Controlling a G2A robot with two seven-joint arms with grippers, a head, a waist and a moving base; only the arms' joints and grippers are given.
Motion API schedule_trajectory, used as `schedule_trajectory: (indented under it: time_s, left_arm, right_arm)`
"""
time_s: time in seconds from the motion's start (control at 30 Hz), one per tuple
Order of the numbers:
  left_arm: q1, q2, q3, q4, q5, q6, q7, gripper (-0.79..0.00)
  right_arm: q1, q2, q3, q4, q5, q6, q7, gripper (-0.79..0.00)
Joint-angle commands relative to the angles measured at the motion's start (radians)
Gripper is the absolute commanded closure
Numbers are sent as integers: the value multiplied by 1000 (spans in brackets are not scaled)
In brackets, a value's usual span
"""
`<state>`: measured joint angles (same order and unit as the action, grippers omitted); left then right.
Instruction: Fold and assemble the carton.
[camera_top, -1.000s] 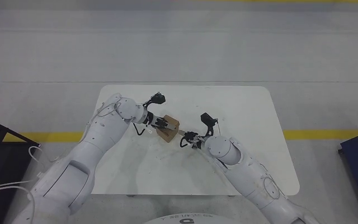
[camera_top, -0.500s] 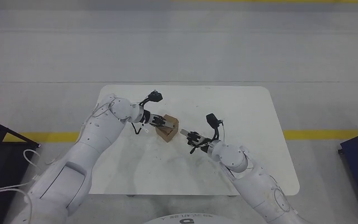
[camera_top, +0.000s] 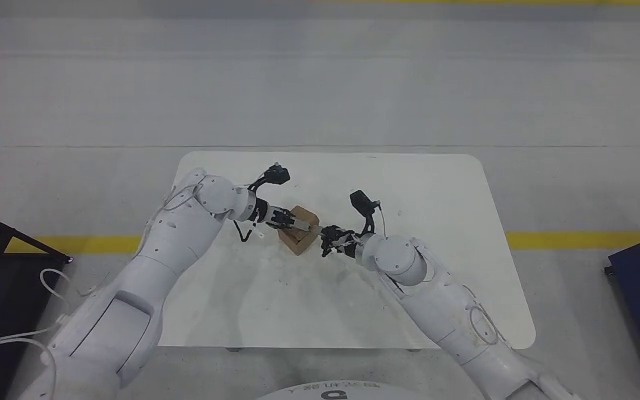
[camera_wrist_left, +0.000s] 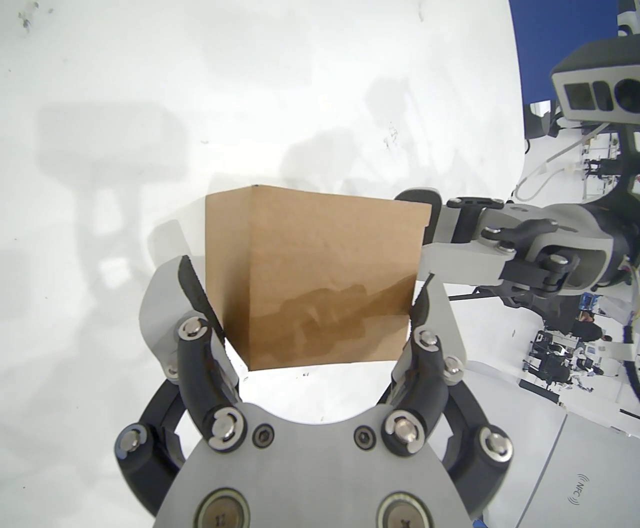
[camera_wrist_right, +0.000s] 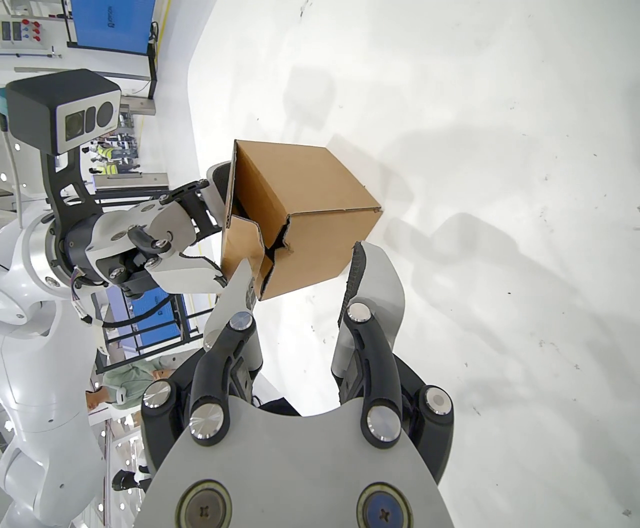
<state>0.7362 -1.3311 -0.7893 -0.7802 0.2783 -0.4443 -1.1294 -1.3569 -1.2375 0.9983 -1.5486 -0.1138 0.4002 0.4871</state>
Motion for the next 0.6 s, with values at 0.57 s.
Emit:
schedule_trajectory:
  time_s: [0.57]
  left_arm:
    - [0, 4, 0, 1, -26, -54, 13, -767]
  right_arm:
    - [52, -15, -32, 56, 9, 21, 8, -413]
